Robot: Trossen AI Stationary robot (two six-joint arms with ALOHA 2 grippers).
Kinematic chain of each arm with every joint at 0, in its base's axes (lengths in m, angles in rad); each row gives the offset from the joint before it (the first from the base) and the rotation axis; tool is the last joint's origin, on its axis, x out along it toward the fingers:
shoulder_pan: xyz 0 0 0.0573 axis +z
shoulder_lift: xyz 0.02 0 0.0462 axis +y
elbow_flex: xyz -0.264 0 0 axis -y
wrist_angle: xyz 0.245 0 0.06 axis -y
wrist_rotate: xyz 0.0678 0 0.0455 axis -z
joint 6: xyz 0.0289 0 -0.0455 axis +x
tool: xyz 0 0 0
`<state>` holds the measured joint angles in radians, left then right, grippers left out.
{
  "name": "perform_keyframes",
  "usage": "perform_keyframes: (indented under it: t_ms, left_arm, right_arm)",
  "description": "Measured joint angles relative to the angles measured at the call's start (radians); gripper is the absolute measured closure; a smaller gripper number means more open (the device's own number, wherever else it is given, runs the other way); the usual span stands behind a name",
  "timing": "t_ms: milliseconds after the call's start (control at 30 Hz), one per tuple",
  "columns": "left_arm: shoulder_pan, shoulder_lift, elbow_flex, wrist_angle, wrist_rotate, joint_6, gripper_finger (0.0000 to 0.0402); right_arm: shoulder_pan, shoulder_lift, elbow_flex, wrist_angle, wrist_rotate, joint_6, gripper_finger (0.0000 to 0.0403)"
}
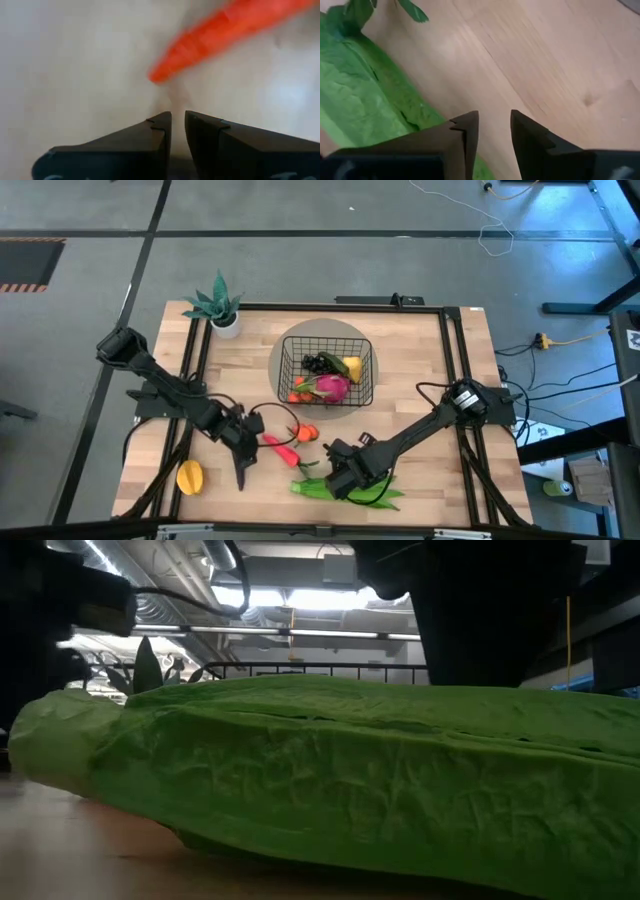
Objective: Build produce basket
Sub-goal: Put the eggplant into the black wire basket
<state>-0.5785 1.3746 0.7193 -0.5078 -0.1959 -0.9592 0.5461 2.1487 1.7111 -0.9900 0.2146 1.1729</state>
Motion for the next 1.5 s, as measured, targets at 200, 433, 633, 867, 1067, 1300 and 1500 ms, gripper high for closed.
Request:
perform_keyframes:
  t_ms: [200, 433, 633, 867, 1067, 1300, 1500]
  left_arm:
    - [0.0, 0.0, 0.0, -0.007, -0.066, 0.003, 0.0358]
    - [-0.006, 0.034, 0.0, -0.019, -0.004, 0.199, 0.0322]
    - [-0.006, 0.103, 0.0, -0.016, 0.012, 0.212, 0.026]
    - [-0.014, 0.118, 0.047, -0.023, 0.227, 0.376, 0.0235]
    - [-0.046, 0.109, 0.167, -0.036, 0.381, 0.451, 0.0236]
    - [-0.161, 0.109, 0.185, -0.099, 0.453, 0.89, 0.0236]
    - [-0.224, 0.112, 0.185, -0.107, 0.167, 0.999, 0.0236]
  right_arm:
    - [0.002, 0.0, 0.0, 0.007, 0.001, -0.001, 0.0299]
    - [0.002, 0.0, 0.0, 0.007, 0.002, -0.002, 0.0299]
    - [0.002, 0.0, 0.0, 0.008, 0.005, -0.002, 0.0299]
    - [0.003, 0.0, 0.0, 0.007, 0.004, -0.003, 0.0299]
    - [0.003, 0.0, 0.0, 0.009, 0.004, -0.003, 0.0299]
    - [0.016, 0.0, 0.0, 0.014, 0.028, -0.003, 0.0299]
    - [0.032, 0.0, 0.0, 0.015, 0.062, 0.0, 0.0299]
